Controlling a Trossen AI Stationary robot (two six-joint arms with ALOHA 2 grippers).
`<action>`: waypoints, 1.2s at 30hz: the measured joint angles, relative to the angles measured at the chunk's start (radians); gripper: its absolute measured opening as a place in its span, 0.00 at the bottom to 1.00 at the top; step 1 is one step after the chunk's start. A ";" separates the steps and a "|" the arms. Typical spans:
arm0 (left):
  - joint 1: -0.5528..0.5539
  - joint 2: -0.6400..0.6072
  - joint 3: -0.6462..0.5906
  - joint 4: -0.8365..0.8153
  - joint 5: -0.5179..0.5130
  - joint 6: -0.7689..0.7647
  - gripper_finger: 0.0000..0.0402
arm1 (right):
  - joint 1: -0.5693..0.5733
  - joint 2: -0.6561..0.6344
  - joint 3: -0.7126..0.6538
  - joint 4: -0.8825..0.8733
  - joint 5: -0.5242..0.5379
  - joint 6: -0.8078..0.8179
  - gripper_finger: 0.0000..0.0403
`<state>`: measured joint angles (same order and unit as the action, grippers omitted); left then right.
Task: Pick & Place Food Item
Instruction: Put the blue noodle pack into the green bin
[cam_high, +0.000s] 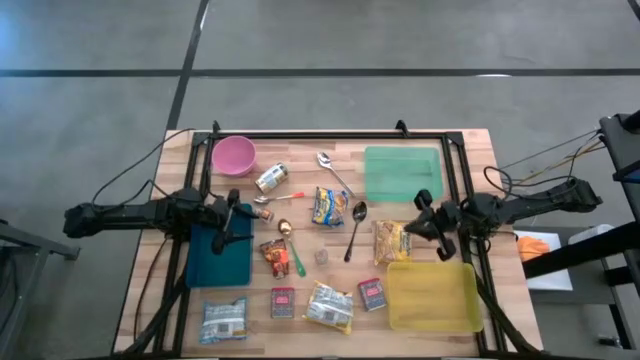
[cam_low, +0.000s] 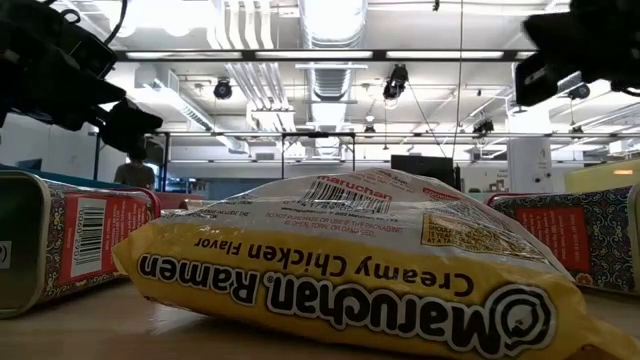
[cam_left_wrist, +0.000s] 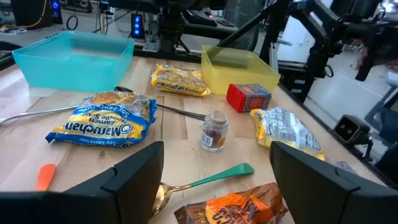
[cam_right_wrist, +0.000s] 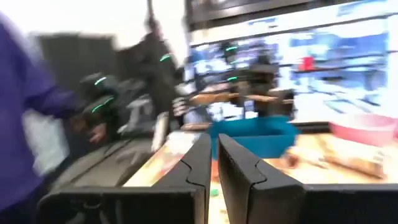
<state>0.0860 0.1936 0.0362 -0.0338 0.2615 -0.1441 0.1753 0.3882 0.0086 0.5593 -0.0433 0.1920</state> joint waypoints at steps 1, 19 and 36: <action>0.000 0.000 -0.001 0.018 0.000 -0.069 0.74 | 0.000 0.000 0.000 0.022 0.037 0.040 0.06; 0.002 0.000 0.001 0.217 -0.336 -1.005 0.74 | 0.001 0.003 0.011 0.314 0.462 0.434 0.06; 0.045 0.030 0.243 -0.026 -0.294 -0.704 0.74 | 0.000 0.189 0.626 -0.642 0.469 0.281 0.06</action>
<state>0.1310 0.2239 0.2789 -0.0593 -0.0325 -0.8483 0.1756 0.5773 0.6342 -0.0824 0.4257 0.4732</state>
